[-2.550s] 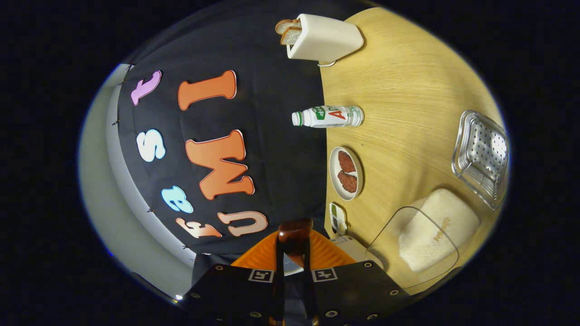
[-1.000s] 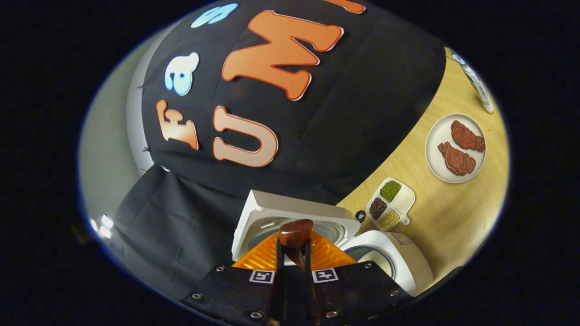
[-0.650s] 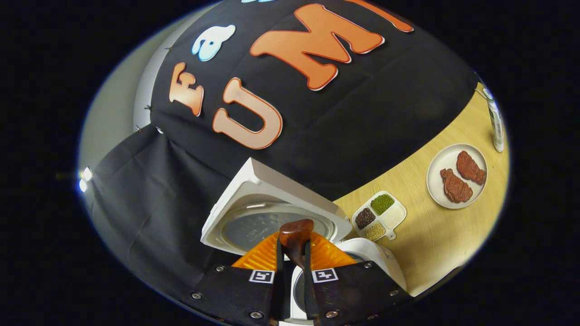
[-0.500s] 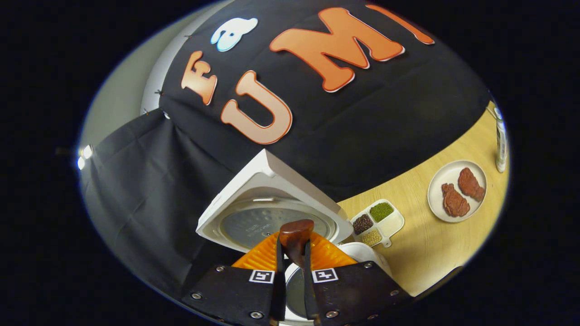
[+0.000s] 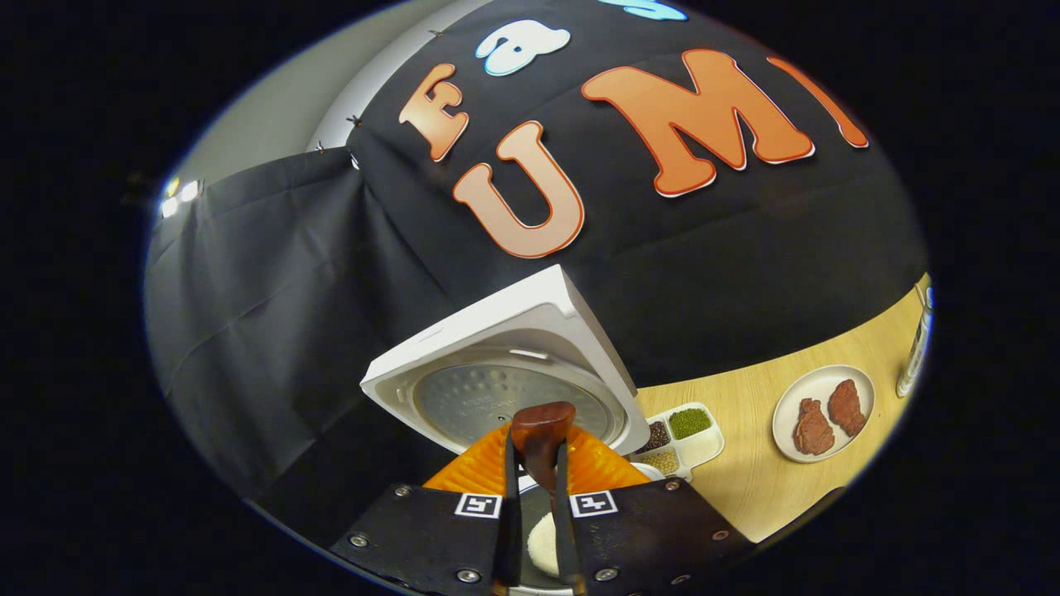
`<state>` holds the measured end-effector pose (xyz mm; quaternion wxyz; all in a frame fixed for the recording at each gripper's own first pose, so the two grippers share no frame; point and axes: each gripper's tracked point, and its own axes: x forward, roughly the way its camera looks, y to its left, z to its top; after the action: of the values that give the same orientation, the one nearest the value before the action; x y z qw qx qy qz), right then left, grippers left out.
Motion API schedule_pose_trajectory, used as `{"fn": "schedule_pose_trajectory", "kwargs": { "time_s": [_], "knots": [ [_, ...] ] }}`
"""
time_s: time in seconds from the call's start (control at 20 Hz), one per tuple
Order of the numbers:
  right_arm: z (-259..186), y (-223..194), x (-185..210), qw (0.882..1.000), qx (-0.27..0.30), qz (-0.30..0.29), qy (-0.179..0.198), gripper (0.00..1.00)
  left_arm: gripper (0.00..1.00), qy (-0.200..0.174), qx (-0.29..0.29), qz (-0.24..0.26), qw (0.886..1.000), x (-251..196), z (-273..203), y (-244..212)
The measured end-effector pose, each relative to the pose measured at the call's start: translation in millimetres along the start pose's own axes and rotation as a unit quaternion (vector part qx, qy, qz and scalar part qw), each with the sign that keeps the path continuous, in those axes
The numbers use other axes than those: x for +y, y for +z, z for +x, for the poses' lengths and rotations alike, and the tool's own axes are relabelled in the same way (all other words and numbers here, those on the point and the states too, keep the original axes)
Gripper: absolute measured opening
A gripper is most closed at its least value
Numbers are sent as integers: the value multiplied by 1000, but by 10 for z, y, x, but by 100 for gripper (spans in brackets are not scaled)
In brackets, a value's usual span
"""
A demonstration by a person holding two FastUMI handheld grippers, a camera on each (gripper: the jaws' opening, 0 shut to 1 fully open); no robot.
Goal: Close the left gripper, press the button to open the rice cooker; take a wooden spoon from the chopstick holder with the right hand, scoop a spoonful of rice and pour it into the rice cooker, then put the wooden spoon back into the chopstick holder.
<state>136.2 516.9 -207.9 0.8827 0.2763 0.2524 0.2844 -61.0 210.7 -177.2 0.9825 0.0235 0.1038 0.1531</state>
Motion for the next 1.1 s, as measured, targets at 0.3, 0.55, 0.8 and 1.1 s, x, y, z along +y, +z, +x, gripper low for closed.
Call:
{"fn": "schedule_pose_trajectory", "kwargs": {
  "time_s": [0.3, 0.55, 0.8, 1.1],
  "knots": [
    [-38, 12, 116, 998, -8, -61, 17, 16, 85, 8, 4, -1, 1000, 91, -40, -38],
    [-108, 16, 328, 985, -26, -165, 40, 16, 85, 9, 2, 3, 1000, 114, -71, -29],
    [-230, -14, 622, 961, -43, -260, 80, 16, 88, 4, 1, 7, 1000, 94, -77, -28],
    [-382, -56, 787, 940, -39, -318, 116, 17, 88, -5, -4, 13, 1000, 1, -78, 50]
  ]
}}
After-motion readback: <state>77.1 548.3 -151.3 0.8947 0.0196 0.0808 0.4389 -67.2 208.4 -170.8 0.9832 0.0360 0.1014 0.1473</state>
